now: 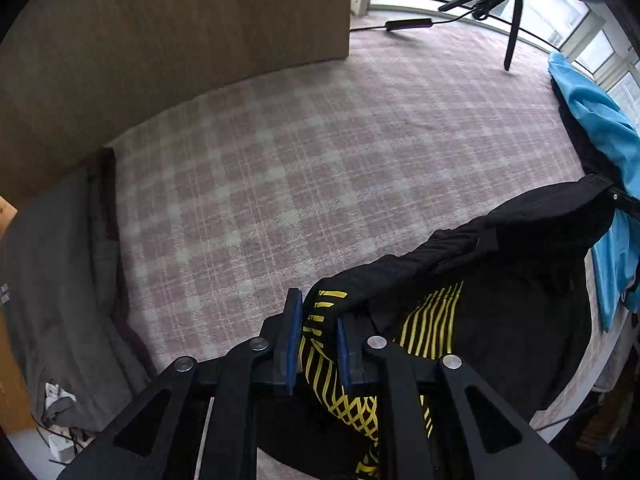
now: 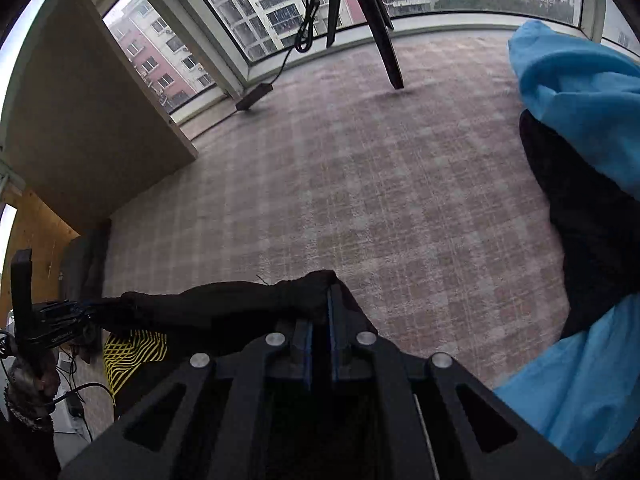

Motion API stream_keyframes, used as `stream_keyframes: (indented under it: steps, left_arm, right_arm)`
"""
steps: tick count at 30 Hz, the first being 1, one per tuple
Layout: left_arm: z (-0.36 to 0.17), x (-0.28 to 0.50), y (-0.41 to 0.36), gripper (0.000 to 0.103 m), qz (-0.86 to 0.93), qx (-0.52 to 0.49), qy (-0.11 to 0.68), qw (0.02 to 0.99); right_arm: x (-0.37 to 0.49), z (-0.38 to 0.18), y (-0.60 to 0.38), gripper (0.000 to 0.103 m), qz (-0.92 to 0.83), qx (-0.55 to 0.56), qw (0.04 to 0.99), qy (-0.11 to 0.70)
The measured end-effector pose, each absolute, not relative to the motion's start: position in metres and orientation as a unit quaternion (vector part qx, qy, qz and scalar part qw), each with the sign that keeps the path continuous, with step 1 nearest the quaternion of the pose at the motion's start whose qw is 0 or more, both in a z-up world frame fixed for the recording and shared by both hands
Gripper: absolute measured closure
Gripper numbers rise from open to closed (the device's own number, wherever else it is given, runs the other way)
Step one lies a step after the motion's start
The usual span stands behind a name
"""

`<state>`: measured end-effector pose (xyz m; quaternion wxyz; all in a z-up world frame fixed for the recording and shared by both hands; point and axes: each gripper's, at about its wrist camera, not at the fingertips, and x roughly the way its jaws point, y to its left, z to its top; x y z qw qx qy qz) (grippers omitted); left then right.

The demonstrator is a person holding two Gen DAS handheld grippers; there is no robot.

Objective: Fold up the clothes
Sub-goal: 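Lift the shorts with both grippers and shake them open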

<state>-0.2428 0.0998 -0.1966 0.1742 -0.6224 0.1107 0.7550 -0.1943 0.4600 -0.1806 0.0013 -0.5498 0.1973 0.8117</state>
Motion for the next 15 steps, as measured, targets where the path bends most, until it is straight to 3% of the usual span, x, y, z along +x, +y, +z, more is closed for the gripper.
stream_keyframes:
  steps: [1, 3, 5, 7, 12, 15]
  left_arm:
    - [-0.193, -0.241, 0.097, 0.082, 0.758, -0.617, 0.113, 0.176]
    - [-0.184, -0.235, 0.09, 0.059, 0.768, -0.604, 0.12, 0.176]
    - [-0.17, -0.225, 0.087, 0.052, 0.777, -0.587, 0.129, 0.185]
    - [-0.161, -0.219, 0.087, 0.049, 0.776, -0.58, 0.131, 0.211]
    - [-0.173, -0.25, 0.096, 0.046, 0.741, -0.617, 0.135, 0.228]
    - [-0.181, -0.277, 0.087, 0.046, 0.73, -0.642, 0.071, 0.223]
  right_arm:
    - [-0.199, -0.19, 0.461, 0.095, 0.802, -0.565, -0.002, 0.196]
    - [-0.206, -0.193, 0.46, 0.095, 0.799, -0.577, -0.016, 0.169]
    - [-0.209, -0.186, 0.455, 0.087, 0.808, -0.577, -0.027, 0.119]
    - [-0.214, -0.181, 0.451, 0.071, 0.812, -0.577, -0.039, 0.077]
    - [-0.231, -0.184, 0.445, 0.07, 0.803, -0.593, -0.057, 0.021]
    - [-0.24, -0.192, 0.444, 0.07, 0.786, -0.615, -0.057, -0.02]
